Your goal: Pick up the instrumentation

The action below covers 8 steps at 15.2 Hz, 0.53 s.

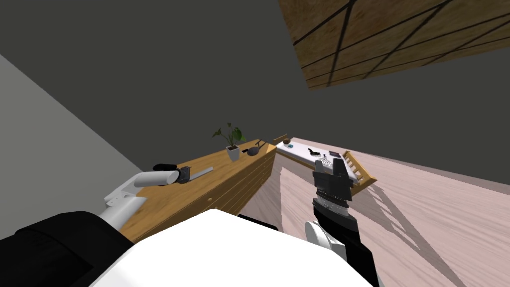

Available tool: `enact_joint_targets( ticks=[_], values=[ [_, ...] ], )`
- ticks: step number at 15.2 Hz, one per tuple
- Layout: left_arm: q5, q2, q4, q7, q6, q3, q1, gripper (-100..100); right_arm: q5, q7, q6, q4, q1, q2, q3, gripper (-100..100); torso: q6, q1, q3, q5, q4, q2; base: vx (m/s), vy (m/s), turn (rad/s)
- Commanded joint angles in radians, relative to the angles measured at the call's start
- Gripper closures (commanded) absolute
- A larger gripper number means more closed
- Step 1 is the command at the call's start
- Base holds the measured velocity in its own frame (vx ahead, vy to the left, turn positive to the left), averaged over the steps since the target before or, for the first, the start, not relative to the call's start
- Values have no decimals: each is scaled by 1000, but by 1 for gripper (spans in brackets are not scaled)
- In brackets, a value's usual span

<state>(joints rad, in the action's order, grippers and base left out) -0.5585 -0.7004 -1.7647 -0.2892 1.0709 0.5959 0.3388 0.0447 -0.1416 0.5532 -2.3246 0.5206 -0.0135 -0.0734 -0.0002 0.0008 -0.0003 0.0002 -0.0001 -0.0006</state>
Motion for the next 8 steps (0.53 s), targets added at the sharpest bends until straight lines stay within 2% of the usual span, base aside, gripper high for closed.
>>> enact_joint_targets(
  ticks=[1, 2, 4, 5, 6, 8],
  values=[
    [-29, -23, 32, -8, 50, 26, -6, -100, 0, 0, 0, 0, 0, 0, 0, 0, 0, 0, 0, 0, 0, 0, 6, 4, -184],
    [-29, -23, 32, -8, 66, 26, -6, -100, 0, 0, 0, 0, 0, 0, 0, 0, 1, 0, 0, 0, 0, 0, 7, 8, -191],
    [-29, -23, 32, -8, 95, 26, -6, -100, 0, 0, 0, 0, 0, 0, 0, 0, 0, 0, 0, 0, 0, 0, 5, 9, -22],
    [-52, -41, 61, -15, 124, 47, -13, -100, 0, 0, 0, 0, 0, 0, 0, 0, 0, 0, 0, 0, 0, 0, 7, 3, -171],
    [-52, -41, 61, -15, 141, 47, -13, -100, 0, 0, 0, 0, 0, 0, 0, 0, 1, 0, 0, 0, 0, 0, 9, 9, -220],
    [-52, -41, 61, -15, 161, 47, -13, -100, 0, 0, 0, 0, 0, 0, 0, 0, 0, 0, 0, 0, 0, 0, 6, 10, -17]
  ],
)
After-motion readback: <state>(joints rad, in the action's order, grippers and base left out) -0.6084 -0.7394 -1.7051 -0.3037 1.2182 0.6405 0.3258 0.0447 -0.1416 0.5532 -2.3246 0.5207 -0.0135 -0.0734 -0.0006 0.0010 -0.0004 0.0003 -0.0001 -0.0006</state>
